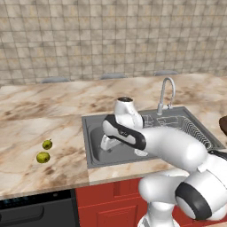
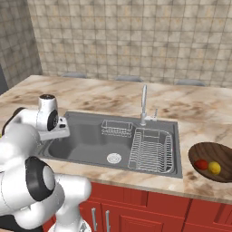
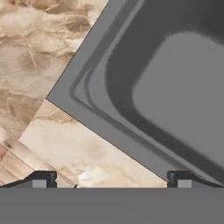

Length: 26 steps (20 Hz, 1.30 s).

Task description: There is a mixed pile of frozen fruits and vegetables on the counter. Locate all the frozen vegetables and place the items in a bowl on the counter. Take all the frozen fruits and defrost them in a running sink.

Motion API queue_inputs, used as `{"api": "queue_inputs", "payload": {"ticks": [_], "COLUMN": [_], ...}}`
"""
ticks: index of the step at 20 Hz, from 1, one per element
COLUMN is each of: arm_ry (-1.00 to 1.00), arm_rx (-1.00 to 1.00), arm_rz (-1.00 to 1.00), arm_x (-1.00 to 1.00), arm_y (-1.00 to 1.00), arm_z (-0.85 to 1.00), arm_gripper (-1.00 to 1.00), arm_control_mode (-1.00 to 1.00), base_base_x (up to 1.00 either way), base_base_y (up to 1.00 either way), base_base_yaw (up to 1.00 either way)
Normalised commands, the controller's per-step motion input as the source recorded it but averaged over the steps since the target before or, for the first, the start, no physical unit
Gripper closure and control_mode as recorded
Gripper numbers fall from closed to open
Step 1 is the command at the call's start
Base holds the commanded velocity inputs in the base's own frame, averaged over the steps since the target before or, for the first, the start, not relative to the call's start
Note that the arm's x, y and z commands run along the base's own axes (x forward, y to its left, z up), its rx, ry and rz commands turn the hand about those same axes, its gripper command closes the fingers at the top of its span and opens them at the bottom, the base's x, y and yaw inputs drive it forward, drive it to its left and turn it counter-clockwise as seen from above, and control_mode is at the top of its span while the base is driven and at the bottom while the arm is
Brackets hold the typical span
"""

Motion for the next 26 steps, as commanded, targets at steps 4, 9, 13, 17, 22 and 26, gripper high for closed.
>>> {"api": "queue_inputs", "payload": {"ticks": [4,9,13,17,22,26], "arm_ry": [-0.09,-0.04,0.05,0.06,0.08,0.08], "arm_rx": [0.00,0.01,-0.05,-0.07,-0.08,-0.12], "arm_rz": [0.14,0.09,0.05,0.06,0.02,-0.01], "arm_x": [-0.03,0.01,0.05,0.04,0.13,0.18], "arm_y": [0.86,0.96,1.00,1.00,0.97,0.71], "arm_z": [0.30,0.08,0.00,0.00,-0.07,-0.13], "arm_gripper": [-1.00,-1.00,-1.00,-1.00,-1.00,-1.00], "arm_control_mode": [-1.00,-1.00,-1.00,-1.00,-1.00,-1.00], "base_base_x": [0.00,0.00,0.00,0.00,0.00,0.00], "base_base_y": [0.00,0.00,0.00,0.00,0.00,0.00], "base_base_yaw": [0.00,0.00,0.00,0.00,0.00,0.00]}}
